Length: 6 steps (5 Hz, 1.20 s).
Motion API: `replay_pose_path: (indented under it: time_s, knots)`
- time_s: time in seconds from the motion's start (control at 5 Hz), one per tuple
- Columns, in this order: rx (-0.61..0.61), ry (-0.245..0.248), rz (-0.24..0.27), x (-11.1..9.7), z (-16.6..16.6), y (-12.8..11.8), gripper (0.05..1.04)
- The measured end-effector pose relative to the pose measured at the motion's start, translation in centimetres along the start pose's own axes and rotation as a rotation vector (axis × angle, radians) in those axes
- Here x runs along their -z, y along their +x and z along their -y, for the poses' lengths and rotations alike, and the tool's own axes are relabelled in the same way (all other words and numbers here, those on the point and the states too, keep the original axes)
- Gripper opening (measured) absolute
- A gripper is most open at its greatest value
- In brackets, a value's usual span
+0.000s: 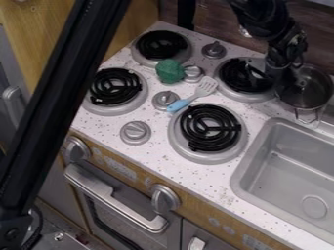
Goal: Moved the silver pot to the top left burner
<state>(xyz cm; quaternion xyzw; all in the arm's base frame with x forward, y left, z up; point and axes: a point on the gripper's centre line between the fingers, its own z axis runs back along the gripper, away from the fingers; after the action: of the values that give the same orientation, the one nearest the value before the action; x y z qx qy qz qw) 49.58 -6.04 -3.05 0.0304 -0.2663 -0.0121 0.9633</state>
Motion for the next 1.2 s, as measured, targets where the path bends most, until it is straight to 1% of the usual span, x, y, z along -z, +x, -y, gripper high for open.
replay_pose_path:
  time_s: [0.4,0.6,0.8,1.0,1.2]
  knots:
    - [-0.041,-0.045,-0.040,0.1,0.9,-0.8,0.995]
    - [-0.040,-0.080,-0.036,0.1,1.7,-1.0,0.995]
    - [-0.038,-0.083,-0.022,0.2,1.9,-1.0,0.995]
    - [-0.062,-0.109,-0.020,-0.2,2.5,-0.3,0.995]
    - [-0.059,-0.092,-0.004,-0.2,2.4,0.0,0.995]
